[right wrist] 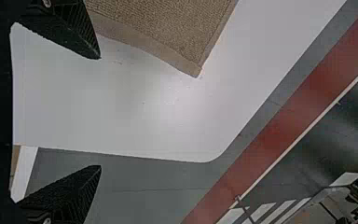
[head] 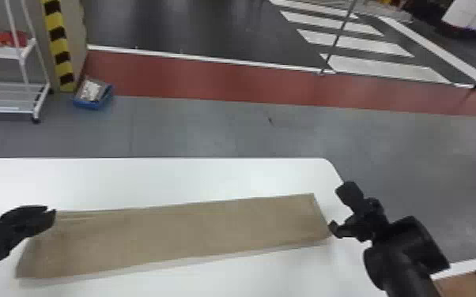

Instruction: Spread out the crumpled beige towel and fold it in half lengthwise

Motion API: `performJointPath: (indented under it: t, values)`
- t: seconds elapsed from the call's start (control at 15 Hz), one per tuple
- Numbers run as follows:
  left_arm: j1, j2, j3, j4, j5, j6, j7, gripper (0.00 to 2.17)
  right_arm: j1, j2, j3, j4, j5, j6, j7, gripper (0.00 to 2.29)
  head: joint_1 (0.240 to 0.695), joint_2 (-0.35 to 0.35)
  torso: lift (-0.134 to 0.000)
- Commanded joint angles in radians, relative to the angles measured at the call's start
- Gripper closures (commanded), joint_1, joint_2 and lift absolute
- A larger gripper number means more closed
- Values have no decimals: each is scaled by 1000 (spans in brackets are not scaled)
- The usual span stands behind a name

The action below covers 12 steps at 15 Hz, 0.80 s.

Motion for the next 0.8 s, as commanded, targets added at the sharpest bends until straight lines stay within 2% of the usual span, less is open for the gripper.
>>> performJointPath:
  t: [0.0, 0.13, 0.27, 0.33, 0.73]
  values:
    - [3, 0, 4, -9, 31, -11, 3, 842, 0, 1, 4, 2, 0, 0, 0, 39, 695, -292, 0]
    - [-9, 0, -9, -1, 35, -15, 5, 842, -2, 1, 6, 5, 0, 0, 0, 39, 695, -288, 0]
    - [-26, 0, -44, 16, -23, 19, 34, 819, -2, 0, 6, 5, 0, 0, 0, 39, 695, -289, 0]
    - [-38, -2, -45, 36, -47, 38, 40, 630, -2, 1, 4, 7, 0, 0, 0, 39, 695, -292, 0]
    - [-83, 8, -58, 117, -66, 65, 40, 603, -14, 1, 10, 24, 0, -3, -2, 39, 695, -298, 0]
